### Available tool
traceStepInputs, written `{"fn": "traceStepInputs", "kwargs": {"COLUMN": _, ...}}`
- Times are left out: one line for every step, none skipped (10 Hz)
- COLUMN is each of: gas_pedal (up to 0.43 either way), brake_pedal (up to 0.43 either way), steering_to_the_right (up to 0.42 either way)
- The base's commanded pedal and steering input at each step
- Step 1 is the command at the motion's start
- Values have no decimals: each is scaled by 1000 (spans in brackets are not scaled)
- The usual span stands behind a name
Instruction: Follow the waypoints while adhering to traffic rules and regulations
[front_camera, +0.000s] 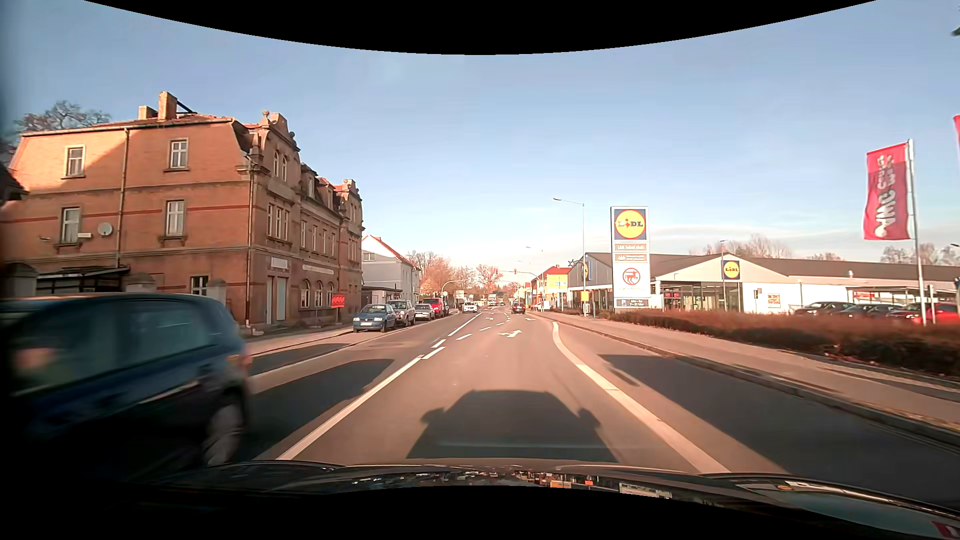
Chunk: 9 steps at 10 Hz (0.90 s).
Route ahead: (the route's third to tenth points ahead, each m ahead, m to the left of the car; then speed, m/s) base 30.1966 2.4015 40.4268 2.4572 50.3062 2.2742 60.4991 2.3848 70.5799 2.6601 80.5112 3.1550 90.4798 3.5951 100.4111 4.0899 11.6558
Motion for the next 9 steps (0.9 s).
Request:
{"fn": "traceStepInputs", "kwargs": {"gas_pedal": 0, "brake_pedal": 18, "steering_to_the_right": 7}}
{"fn": "traceStepInputs", "kwargs": {"gas_pedal": 0, "brake_pedal": 61, "steering_to_the_right": 8}}
{"fn": "traceStepInputs", "kwargs": {"gas_pedal": 0, "brake_pedal": 91, "steering_to_the_right": 10}}
{"fn": "traceStepInputs", "kwargs": {"gas_pedal": 0, "brake_pedal": 110, "steering_to_the_right": 10}}
{"fn": "traceStepInputs", "kwargs": {"gas_pedal": 0, "brake_pedal": 116, "steering_to_the_right": 10}}
{"fn": "traceStepInputs", "kwargs": {"gas_pedal": 0, "brake_pedal": 122, "steering_to_the_right": 12}}
{"fn": "traceStepInputs", "kwargs": {"gas_pedal": 0, "brake_pedal": 122, "steering_to_the_right": 13}}
{"fn": "traceStepInputs", "kwargs": {"gas_pedal": 0, "brake_pedal": 134, "steering_to_the_right": 15}}
{"fn": "traceStepInputs", "kwargs": {"gas_pedal": 0, "brake_pedal": 165, "steering_to_the_right": 16}}
